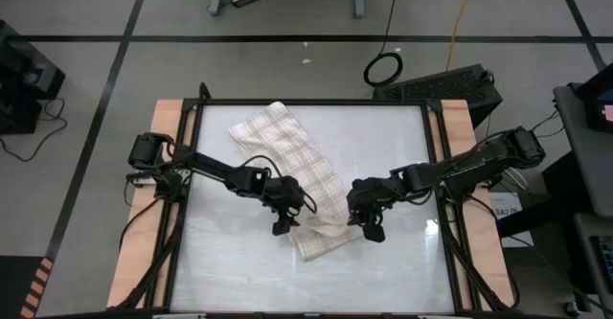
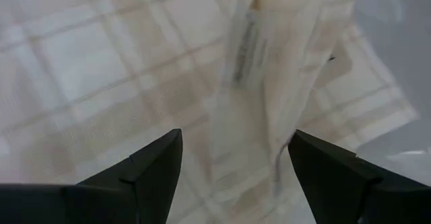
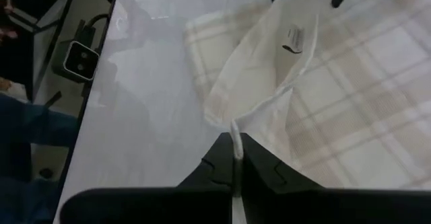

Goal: Roll towel
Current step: Roll the white-brown patterned towel

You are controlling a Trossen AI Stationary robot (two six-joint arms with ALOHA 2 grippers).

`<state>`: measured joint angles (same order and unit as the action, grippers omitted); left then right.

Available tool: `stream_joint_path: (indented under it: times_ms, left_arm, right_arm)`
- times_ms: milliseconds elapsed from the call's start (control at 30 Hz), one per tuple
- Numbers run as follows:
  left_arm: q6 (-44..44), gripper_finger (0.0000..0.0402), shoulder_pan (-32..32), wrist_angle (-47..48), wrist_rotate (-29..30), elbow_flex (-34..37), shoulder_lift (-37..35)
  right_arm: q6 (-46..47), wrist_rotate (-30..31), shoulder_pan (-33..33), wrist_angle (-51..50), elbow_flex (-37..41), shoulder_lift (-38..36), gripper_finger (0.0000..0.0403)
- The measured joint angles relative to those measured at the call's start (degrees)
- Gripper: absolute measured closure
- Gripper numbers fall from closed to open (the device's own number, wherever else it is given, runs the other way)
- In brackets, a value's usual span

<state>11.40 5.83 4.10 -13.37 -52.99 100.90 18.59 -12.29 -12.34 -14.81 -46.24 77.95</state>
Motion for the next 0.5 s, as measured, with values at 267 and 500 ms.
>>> stream_joint_path:
  times_ms: [267,500]
  left_arm:
    - [-2.9,0.0167,0.0,-0.2,-4.8,0.0,0.5]
    - [-2.9,0.0251,0.2,0.1,-2.6,0.0,0.5]
  right_arm:
    - [-0.3,0.0,0.0,0.0,0.0,0.0,0.0402]
    - [-0.2,0.2,0.0,0.0,0.0,0.0,0.0402]
